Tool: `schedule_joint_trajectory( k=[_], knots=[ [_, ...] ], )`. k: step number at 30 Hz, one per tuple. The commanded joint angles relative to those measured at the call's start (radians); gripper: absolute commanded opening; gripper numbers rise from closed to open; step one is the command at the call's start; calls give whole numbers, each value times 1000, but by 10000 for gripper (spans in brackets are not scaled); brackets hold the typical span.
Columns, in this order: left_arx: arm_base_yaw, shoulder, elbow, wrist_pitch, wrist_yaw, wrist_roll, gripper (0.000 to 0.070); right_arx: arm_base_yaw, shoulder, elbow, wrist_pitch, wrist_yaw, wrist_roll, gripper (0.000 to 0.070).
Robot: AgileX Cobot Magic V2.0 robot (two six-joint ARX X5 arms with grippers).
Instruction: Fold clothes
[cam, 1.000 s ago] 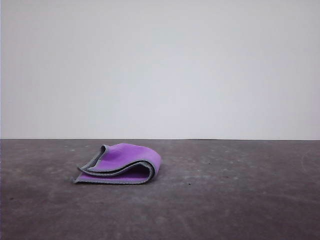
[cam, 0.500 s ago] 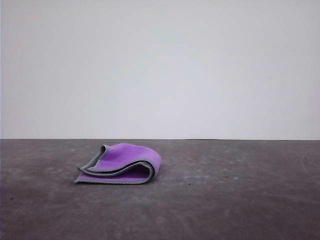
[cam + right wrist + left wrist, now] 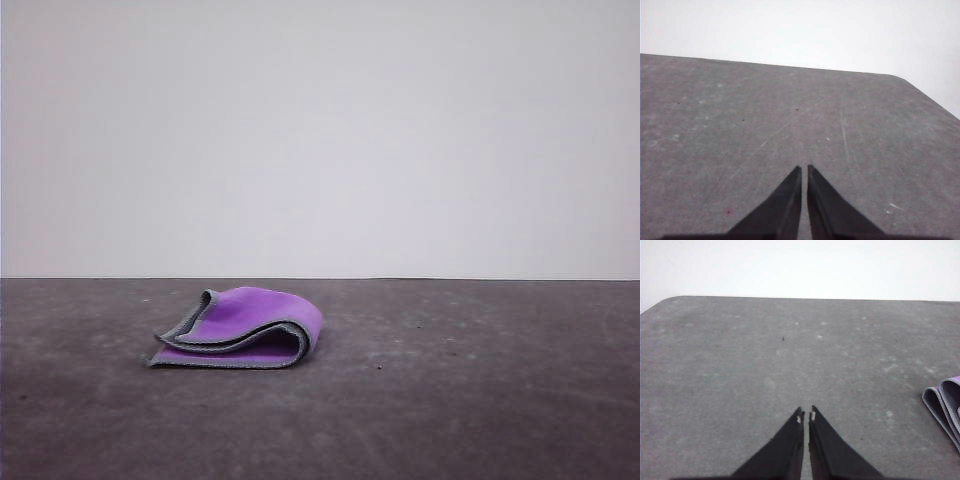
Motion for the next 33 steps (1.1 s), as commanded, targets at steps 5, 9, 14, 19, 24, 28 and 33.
schedule_joint_trajectory(
  k=[5, 9, 14, 19, 24, 28, 33],
  knots=[
    [1, -2, -21, 11, 1, -1, 0, -1, 0, -3, 9, 2, 11, 16],
    [0, -2, -21, 11, 1, -1, 0, -1, 0, -3, 9, 2, 11, 16],
    [0, -2, -21, 11, 1, -1, 0, -1, 0, -3, 9, 2, 11, 16],
    [1, -2, -21, 11, 1, -1, 0, -1, 0, -3, 9, 2, 11, 16],
    [1, -2, -21, 11, 1, -1, 0, -1, 0, -3, 9, 2, 11, 16],
    [0, -2, -21, 11, 1, -1, 0, -1, 0, -3, 9, 2, 11, 16],
    [0, -2, -21, 11, 1, -1, 0, -1, 0, -3, 9, 2, 11, 16]
  ],
)
